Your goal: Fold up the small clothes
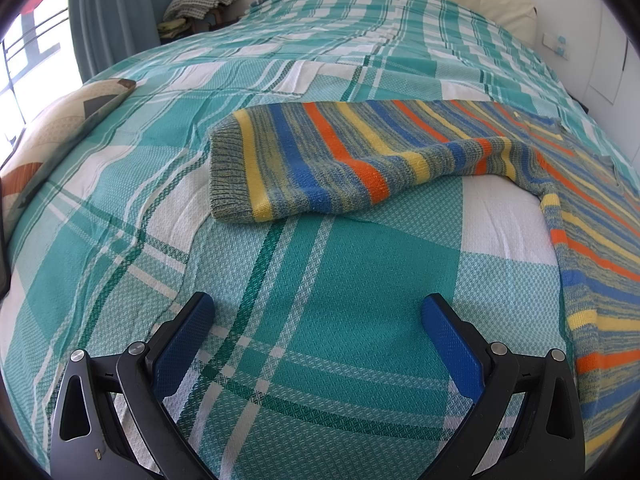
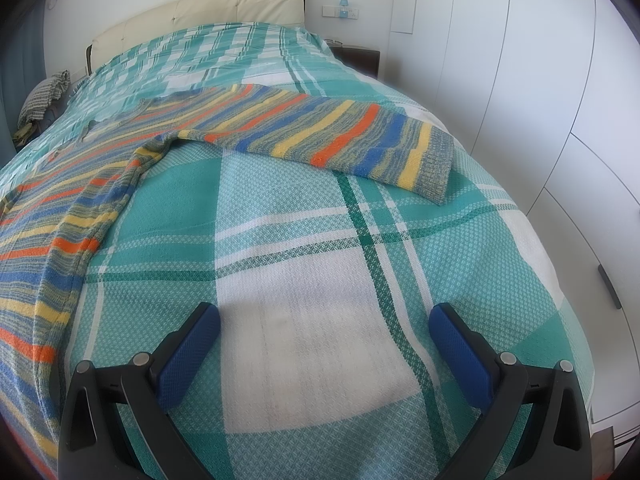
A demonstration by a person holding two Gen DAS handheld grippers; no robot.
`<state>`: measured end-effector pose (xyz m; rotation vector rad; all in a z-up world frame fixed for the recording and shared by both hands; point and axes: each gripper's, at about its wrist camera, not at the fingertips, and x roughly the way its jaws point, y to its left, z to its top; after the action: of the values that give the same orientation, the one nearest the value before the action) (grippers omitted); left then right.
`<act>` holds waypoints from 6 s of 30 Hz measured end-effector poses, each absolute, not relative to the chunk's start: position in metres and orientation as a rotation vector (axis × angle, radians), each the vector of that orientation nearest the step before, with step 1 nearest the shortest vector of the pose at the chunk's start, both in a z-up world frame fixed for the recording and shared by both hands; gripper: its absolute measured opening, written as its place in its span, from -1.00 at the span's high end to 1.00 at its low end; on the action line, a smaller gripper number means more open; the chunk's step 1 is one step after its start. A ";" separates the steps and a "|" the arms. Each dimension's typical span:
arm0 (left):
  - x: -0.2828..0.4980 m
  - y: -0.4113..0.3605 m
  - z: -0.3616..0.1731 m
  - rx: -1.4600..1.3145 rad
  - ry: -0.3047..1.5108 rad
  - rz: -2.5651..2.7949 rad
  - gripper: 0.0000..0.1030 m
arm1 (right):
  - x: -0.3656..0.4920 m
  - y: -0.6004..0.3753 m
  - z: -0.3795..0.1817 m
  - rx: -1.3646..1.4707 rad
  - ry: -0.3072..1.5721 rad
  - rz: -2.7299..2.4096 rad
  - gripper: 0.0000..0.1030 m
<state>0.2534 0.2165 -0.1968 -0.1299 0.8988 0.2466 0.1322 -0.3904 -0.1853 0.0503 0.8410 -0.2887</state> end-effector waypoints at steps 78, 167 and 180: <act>0.146 0.196 -0.145 -0.275 0.824 0.164 -0.98 | 0.382 -0.233 -0.022 0.447 1.002 0.569 0.01; 0.165 0.158 -0.136 -0.300 1.126 -0.146 -0.74 | 0.080 -0.248 -0.132 0.116 0.927 0.327 -0.34; 0.089 0.123 -0.175 -0.190 1.278 -0.232 0.31 | 0.065 -0.320 -0.157 0.272 1.409 0.301 -0.39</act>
<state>0.0888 0.1230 -0.1755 -0.1903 1.2775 -0.2325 0.0654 -0.3203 -0.1570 0.2718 1.4089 0.3010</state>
